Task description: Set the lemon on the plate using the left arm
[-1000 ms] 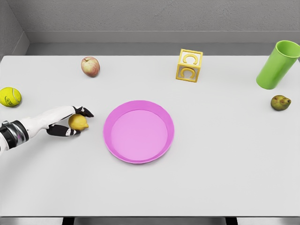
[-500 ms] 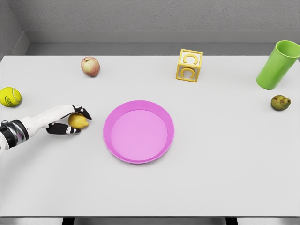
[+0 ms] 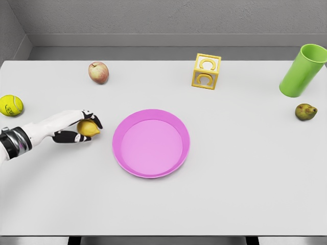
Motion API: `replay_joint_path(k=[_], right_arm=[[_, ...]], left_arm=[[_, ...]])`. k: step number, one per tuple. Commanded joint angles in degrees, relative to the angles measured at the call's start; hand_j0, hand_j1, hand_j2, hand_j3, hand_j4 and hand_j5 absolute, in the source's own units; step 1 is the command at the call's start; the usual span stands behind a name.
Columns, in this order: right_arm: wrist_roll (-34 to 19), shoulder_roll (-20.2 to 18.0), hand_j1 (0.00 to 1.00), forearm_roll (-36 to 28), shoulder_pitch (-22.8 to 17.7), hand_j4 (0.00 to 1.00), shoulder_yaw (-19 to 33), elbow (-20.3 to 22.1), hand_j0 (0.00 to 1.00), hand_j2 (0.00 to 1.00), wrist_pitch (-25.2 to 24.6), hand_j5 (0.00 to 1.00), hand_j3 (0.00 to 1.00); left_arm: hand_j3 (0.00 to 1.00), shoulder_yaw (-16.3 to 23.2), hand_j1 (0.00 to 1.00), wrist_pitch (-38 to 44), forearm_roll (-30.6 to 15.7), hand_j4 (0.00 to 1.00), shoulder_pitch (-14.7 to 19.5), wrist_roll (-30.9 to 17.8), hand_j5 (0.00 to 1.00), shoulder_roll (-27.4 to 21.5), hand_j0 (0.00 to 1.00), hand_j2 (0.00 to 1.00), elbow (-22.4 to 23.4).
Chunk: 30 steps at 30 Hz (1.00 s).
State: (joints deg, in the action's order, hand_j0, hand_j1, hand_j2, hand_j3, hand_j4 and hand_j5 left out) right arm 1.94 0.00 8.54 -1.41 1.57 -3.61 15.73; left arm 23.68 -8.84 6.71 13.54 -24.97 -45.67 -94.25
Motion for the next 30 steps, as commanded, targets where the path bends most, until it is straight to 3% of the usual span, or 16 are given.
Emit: replay_joint_path(k=[1,30], right_arm=[[-0.01,0.0,1.0,-0.02,0.0,1.0,0.01,0.01,1.0,1.0,0.0,1.0,1.0],[-0.01,0.0,1.0,-0.02,0.0,1.0,0.01,0.01,1.0,1.0,0.0,1.0,1.0]], left_arm=[[0.52,-0.21,0.52,0.05,-0.29,0.52,0.0,0.01,0.52,-0.12,0.52,0.52,-0.76],[0.49,-0.12,0.49,0.05,0.06,0.49,1.76,-0.08,0.49,0.5,0.49,0.49,-5.5]])
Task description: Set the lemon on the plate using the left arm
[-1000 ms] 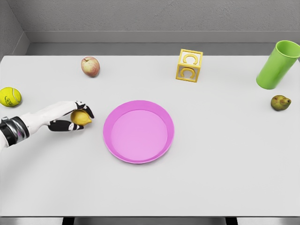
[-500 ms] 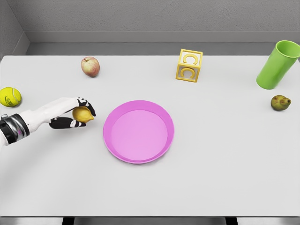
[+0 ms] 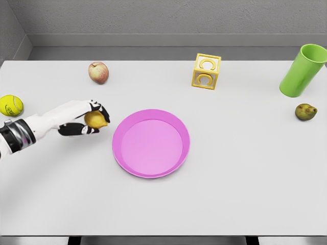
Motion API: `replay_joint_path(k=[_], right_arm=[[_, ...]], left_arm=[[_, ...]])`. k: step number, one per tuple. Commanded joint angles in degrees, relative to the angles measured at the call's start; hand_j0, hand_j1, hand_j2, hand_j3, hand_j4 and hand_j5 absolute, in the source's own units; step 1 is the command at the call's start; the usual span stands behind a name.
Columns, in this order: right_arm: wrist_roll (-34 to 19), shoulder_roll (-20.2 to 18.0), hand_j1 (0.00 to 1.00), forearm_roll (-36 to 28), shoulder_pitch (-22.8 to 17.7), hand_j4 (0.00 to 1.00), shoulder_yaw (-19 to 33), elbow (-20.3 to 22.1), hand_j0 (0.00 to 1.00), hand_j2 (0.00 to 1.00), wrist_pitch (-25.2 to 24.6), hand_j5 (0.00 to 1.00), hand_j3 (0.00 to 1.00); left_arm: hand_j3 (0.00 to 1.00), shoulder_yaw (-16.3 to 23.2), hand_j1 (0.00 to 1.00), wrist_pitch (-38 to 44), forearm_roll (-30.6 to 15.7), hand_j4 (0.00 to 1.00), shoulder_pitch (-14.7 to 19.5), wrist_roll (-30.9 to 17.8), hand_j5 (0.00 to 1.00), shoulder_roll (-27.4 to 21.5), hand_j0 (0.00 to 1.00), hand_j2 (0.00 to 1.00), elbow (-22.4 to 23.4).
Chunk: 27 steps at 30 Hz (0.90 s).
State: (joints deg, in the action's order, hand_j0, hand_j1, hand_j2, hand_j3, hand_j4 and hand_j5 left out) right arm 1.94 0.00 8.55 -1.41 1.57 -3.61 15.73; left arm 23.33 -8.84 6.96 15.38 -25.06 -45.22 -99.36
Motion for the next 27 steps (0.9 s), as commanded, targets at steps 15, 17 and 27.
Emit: replay_joint_path(k=[15,17,27], right_arm=[[-0.01,0.0,1.0,-0.02,0.0,1.0,0.01,0.01,1.0,1.0,0.0,1.0,1.0],[-0.01,0.0,1.0,-0.02,0.0,1.0,0.01,0.01,1.0,1.0,0.0,1.0,1.0],[-0.01,0.0,1.0,-0.02,0.0,1.0,0.01,0.01,1.0,1.0,0.0,1.0,1.0]], left_arm=[[0.49,3.3,0.49,-0.03,-0.11,0.49,3.6,0.01,0.49,2.77,0.49,0.49,-0.57],[0.49,3.39,0.49,-0.03,-0.02,0.49,3.69,0.01,0.49,3.21,0.49,0.49,-0.57],[0.48,4.35,0.48,-0.12,0.07,0.48,4.31,0.01,0.48,5.05,0.48,0.48,-2.6]])
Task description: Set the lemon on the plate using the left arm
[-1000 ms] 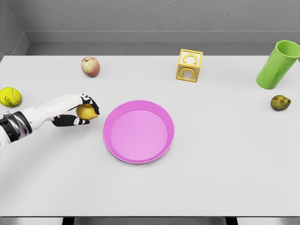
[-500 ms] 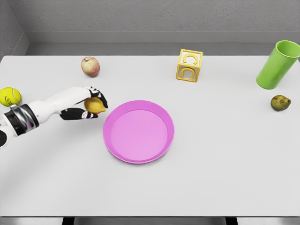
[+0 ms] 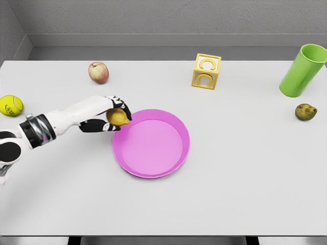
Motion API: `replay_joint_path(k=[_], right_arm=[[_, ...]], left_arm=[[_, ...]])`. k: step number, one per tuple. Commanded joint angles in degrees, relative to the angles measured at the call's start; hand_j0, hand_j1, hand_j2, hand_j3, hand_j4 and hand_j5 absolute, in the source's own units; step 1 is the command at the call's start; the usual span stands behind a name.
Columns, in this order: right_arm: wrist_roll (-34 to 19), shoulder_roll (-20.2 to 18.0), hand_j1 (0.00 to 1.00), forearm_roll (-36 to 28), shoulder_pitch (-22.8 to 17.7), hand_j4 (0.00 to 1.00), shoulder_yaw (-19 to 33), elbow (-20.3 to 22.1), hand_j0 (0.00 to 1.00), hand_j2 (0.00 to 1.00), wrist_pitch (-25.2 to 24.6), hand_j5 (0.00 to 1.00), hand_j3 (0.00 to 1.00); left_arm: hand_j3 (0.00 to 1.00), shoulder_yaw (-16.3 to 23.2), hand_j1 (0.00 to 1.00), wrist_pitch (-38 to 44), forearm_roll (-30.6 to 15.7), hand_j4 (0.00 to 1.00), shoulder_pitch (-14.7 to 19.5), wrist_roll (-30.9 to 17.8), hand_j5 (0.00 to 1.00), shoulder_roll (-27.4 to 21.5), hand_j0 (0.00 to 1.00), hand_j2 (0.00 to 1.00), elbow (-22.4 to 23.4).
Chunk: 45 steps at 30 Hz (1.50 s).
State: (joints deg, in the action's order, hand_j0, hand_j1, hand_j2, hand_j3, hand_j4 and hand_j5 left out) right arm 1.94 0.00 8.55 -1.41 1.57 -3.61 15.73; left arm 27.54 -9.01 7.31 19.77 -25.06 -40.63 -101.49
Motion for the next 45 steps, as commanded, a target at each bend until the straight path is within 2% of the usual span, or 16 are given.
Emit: replay_joint_path(k=[1,13,18,20,22,23,30,32,35,37,42,45], right_arm=[[-0.01,0.0,1.0,-0.02,0.09,1.0,0.01,0.01,1.0,1.0,0.0,1.0,1.0],[-0.01,0.0,1.0,-0.02,0.0,1.0,0.01,0.01,1.0,1.0,0.0,1.0,1.0],[-0.01,0.0,1.0,-0.02,0.0,1.0,0.01,0.01,1.0,1.0,0.0,1.0,1.0],[-0.01,0.0,1.0,-0.02,0.0,1.0,0.01,0.01,1.0,1.0,0.0,1.0,1.0],[-0.01,0.0,1.0,-0.02,0.0,1.0,0.01,0.01,1.0,1.0,0.0,1.0,1.0],[-0.01,0.0,1.0,-0.02,0.0,1.0,0.01,0.01,1.0,1.0,0.0,1.0,1.0],[-0.01,0.0,1.0,-0.02,0.0,1.0,0.01,0.01,1.0,1.0,0.0,1.0,1.0],[-0.01,0.0,1.0,-0.02,0.0,1.0,0.01,0.01,1.0,1.0,0.0,1.0,1.0],[-0.01,0.0,1.0,-0.02,0.0,1.0,0.01,0.01,1.0,1.0,0.0,1.0,1.0],[-0.01,0.0,1.0,-0.02,0.0,1.0,0.01,0.01,1.0,1.0,0.0,1.0,1.0],[-0.01,0.0,1.0,-0.02,0.0,1.0,0.01,0.01,1.0,1.0,0.0,1.0,1.0],[-0.01,0.0,1.0,-0.02,0.0,1.0,0.01,0.01,1.0,1.0,0.0,1.0,1.0]], left_arm=[[0.48,0.59,0.48,0.04,-0.28,0.48,0.0,0.01,0.48,0.47,0.48,0.48,-0.46],[0.48,4.46,0.48,-0.22,-0.19,0.48,2.46,0.1,0.48,3.28,0.48,0.48,-1.52],[0.5,4.72,0.5,-0.22,-0.19,0.5,2.64,0.1,0.5,4.6,0.5,0.5,-1.52],[0.57,4.63,0.57,-0.22,-0.19,0.57,2.55,0.1,0.57,4.77,0.57,0.57,-1.52],[0.91,4.63,0.91,-0.05,-0.37,0.91,2.55,0.19,0.91,4.69,0.91,0.91,-1.61],[0.99,4.63,0.99,-0.05,-0.28,0.99,2.55,0.28,0.99,4.69,0.99,0.99,-1.61],[1.0,4.28,1.0,-0.75,-0.46,1.0,2.55,0.28,1.0,4.51,1.0,1.0,-1.61],[1.0,3.76,1.0,-4.61,-0.54,1.0,2.55,0.28,1.0,3.55,1.0,1.0,-1.61],[1.0,-0.72,1.0,-17.87,-0.72,1.0,1.94,0.28,1.0,-1.11,1.0,1.0,-1.61],[1.0,-3.36,1.0,-21.57,-0.81,1.0,0.62,0.28,1.0,-3.75,1.0,1.0,-1.61],[1.0,-14.52,1.0,-25.99,-0.37,1.0,-5.8,0.19,1.0,-5.51,1.0,1.0,-0.64],[1.0,-17.69,1.0,-25.99,-0.19,1.0,-8.08,0.19,1.0,-5.51,1.0,1.0,0.76]])
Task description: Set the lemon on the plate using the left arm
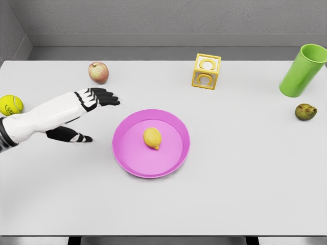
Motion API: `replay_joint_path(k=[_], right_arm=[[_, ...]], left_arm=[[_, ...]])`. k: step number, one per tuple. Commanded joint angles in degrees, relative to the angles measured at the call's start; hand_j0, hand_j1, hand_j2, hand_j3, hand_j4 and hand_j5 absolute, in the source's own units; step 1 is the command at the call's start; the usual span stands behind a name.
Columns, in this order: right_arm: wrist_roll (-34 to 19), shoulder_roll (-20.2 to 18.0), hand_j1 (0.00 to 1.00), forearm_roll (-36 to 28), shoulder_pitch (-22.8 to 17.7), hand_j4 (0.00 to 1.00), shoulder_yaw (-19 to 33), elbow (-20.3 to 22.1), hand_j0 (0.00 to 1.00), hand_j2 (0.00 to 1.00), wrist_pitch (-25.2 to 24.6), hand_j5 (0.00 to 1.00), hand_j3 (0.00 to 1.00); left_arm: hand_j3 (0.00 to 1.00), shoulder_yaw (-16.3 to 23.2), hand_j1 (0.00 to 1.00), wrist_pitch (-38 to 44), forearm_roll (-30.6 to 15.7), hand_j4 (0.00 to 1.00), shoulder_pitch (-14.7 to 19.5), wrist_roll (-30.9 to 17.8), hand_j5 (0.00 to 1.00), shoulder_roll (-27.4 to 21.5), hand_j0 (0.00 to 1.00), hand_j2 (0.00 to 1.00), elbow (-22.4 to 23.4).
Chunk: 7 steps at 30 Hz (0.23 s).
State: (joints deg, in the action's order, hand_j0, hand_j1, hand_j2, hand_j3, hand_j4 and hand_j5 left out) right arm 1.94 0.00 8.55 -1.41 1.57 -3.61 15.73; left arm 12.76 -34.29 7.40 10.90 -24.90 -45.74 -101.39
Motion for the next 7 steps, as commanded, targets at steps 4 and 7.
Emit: replay_joint_path(k=[4,7], right_arm=[[-0.01,0.0,1.0,-0.02,0.09,1.0,0.01,0.01,1.0,1.0,0.0,1.0,1.0],[-0.01,0.0,1.0,-0.02,0.0,1.0,0.01,0.01,1.0,1.0,0.0,1.0,1.0]], left_arm=[[1.0,-4.85,1.0,-0.71,-0.28,1.0,-1.58,0.02,1.0,-0.76,1.0,1.0,1.72],[1.0,-4.85,1.0,-0.71,-0.28,1.0,-1.58,0.02,1.0,-0.76,1.0,1.0,1.72]])
